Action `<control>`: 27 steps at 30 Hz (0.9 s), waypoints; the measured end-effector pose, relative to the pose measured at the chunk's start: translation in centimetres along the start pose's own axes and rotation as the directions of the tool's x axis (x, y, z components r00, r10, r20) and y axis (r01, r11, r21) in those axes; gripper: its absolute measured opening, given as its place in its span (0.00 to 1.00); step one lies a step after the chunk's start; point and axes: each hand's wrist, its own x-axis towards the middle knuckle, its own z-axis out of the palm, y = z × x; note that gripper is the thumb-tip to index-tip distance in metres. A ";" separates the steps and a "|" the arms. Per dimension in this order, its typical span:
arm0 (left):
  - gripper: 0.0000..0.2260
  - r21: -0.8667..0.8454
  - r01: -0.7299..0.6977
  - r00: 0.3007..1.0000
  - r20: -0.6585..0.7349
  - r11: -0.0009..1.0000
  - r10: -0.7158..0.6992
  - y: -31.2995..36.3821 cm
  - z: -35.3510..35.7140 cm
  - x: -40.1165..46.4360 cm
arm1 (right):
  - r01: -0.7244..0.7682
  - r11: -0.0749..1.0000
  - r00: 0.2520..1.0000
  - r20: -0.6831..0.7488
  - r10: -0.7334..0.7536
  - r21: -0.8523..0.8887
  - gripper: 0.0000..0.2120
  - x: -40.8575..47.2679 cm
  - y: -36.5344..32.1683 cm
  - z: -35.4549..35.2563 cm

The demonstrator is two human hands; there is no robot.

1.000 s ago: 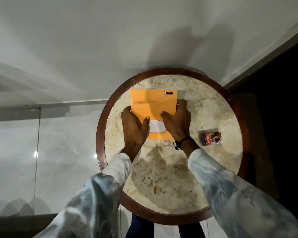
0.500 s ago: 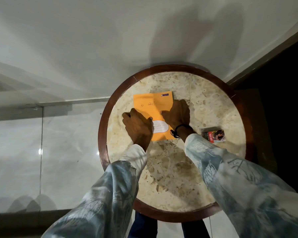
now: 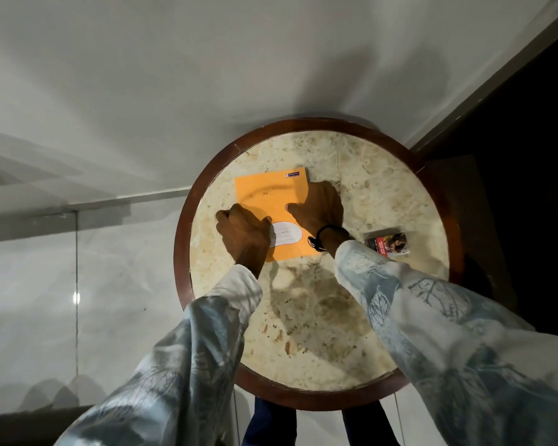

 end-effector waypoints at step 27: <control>0.33 0.489 -0.547 0.837 0.307 0.680 0.452 -0.1 3.9 -4.8 | -0.090 0.994 0.980 -0.173 0.100 0.064 0.17 -5.2 14.2 -5.9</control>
